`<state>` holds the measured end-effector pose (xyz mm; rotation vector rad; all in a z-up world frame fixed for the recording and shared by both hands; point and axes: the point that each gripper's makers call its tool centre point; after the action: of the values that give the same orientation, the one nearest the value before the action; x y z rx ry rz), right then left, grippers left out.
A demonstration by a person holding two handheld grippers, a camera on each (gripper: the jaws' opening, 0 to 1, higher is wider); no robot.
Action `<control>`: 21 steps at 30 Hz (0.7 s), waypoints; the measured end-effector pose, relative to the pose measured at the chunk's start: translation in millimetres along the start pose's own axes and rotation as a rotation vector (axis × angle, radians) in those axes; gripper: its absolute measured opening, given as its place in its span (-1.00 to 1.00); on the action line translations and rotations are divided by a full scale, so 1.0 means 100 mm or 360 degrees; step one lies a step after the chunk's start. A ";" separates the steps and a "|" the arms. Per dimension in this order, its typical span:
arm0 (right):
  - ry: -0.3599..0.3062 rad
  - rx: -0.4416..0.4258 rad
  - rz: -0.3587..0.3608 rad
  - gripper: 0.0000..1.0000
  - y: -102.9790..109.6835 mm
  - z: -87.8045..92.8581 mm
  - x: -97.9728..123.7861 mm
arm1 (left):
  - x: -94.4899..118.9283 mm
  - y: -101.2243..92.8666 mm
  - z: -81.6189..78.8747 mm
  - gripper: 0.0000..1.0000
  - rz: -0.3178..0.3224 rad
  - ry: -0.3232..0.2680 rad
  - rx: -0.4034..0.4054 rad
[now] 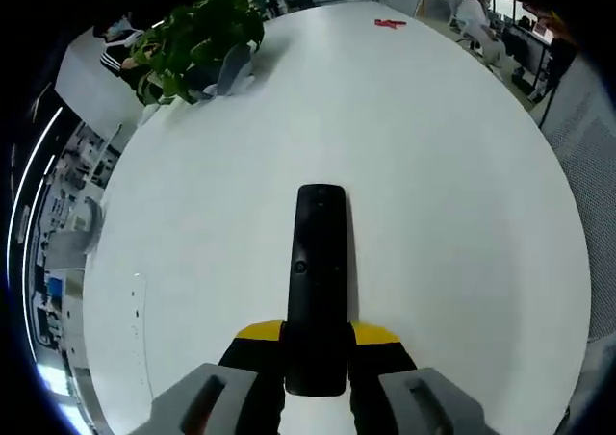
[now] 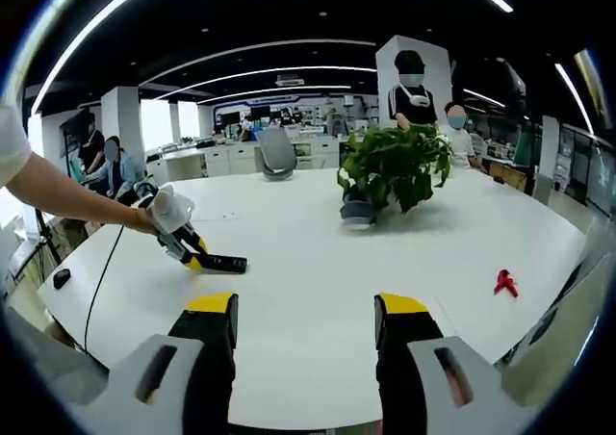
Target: Press the specified remote control buttons in sequence, fully releasing each button before pressing the next.
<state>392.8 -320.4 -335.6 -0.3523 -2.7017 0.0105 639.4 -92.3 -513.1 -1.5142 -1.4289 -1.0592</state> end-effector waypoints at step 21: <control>0.0007 0.0025 -0.0024 0.13 0.05 0.00 0.03 | -0.01 -0.05 0.01 -0.52 0.0000 -0.0014 -0.0028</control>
<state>391.4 -315.3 -335.0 -0.3269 -2.6983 0.0269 634.9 -91.1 -514.4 -1.5330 -1.4289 -1.0689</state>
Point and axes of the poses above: the point that each gripper's makers call its tool centre point, and the gripper's own axes: x roughly backward along the fingers, y roughly to its left, z roughly out of its underside, and after that the axes turned 14 degrees about z, right-handed
